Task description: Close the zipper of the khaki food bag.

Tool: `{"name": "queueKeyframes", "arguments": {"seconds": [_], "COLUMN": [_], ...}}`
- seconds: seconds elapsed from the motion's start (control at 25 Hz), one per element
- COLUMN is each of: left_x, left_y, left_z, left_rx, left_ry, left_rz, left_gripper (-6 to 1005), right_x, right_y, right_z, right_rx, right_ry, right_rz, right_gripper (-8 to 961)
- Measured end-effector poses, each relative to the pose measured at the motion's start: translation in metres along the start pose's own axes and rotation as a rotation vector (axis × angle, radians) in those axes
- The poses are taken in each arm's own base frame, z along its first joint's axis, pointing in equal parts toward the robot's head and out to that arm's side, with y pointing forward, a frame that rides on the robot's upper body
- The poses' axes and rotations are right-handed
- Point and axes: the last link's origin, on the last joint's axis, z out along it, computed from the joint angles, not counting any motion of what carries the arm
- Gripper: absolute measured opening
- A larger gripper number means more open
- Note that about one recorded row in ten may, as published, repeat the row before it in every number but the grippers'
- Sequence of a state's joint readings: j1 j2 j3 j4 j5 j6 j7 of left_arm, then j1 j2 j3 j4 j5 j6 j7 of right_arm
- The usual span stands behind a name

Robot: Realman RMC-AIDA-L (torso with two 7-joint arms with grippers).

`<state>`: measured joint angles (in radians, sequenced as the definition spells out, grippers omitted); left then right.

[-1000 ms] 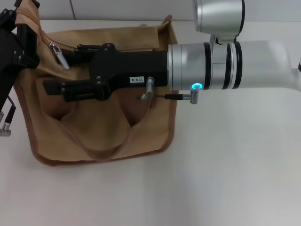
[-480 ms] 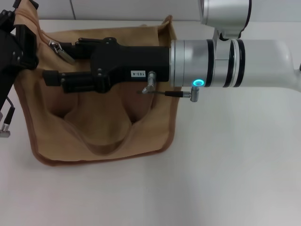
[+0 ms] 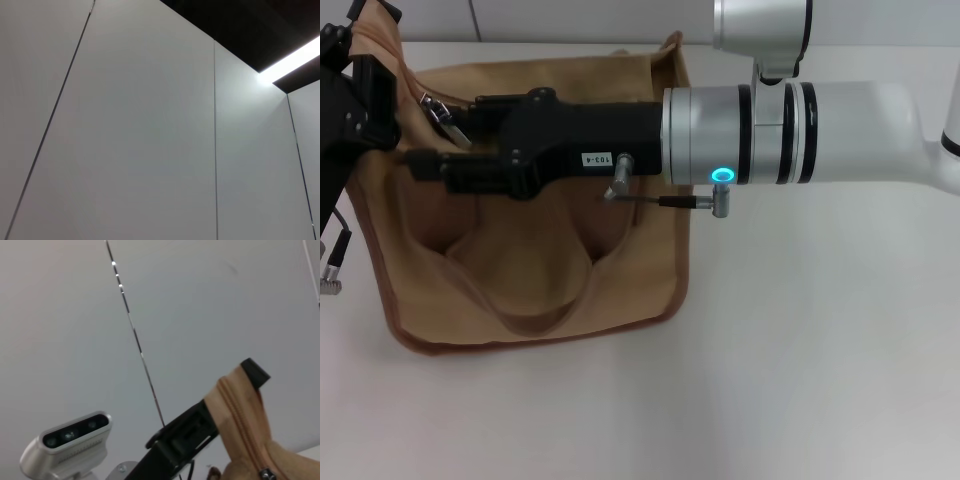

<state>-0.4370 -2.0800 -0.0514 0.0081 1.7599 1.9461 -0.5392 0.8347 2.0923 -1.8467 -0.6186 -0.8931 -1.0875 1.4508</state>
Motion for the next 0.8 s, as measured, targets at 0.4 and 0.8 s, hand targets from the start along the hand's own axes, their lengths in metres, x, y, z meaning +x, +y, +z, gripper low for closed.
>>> {"name": "queueKeyframes", "arguments": {"seconds": [0.4,0.8], "left_x": [0.0002,0.0003], "left_y": [0.0005,0.0007], "left_z": [-0.0003,-0.0003], "left_rx": [0.003,0.003], "left_ry": [0.004,0.006], "left_rz": [-0.004,-0.005], "left_gripper": [21,21], "right_x": [0.0006,0.0007], "right_y": [0.0014,0.0011], "right_z": [0.0026,0.0009], "right_rx": [-0.008,-0.005], "right_ry": [0.015,0.008], "right_rz": [-0.005,-0.001], "right_gripper": [383,173]}}
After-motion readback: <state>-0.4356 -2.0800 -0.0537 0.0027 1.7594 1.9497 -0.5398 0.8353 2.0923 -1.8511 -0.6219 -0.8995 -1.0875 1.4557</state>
